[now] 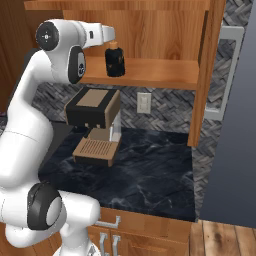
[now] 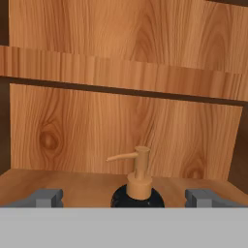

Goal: Pick up the soap dispenser and soap dispenser from the sink, and place them back in the cabinet, and close the cabinet doors.

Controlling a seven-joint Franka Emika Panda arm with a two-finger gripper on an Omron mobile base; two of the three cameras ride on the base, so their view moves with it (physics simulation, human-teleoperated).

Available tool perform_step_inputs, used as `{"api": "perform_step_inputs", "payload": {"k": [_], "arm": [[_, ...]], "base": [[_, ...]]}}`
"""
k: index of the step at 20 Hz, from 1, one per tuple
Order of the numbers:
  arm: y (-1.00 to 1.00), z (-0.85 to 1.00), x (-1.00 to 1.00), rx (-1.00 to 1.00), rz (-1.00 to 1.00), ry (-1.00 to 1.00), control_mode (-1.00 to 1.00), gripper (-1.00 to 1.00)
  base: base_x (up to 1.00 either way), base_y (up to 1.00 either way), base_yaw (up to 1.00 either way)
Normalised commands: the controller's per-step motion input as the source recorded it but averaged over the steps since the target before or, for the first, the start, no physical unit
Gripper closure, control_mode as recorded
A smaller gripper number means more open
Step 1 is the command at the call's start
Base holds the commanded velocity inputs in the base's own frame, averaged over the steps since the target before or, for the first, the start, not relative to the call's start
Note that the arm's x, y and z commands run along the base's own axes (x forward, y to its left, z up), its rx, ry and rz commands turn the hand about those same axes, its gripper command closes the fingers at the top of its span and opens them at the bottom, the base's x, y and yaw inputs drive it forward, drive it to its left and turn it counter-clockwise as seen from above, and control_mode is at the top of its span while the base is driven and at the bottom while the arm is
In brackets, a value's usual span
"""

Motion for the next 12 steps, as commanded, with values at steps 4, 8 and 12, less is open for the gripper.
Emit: {"api": "perform_step_inputs", "payload": {"k": [4,8,12], "arm": [[0.00,0.17,-0.49,0.00,0.00,0.14,-1.00,-1.00],[0.06,0.23,-0.62,0.00,-0.01,0.24,-1.00,-1.00],[0.06,0.04,-0.75,0.00,0.00,0.24,-1.00,-1.00]], "base": [[0.00,0.00,0.00],[0.00,0.00,0.00],[0.00,0.00,0.00]]}}
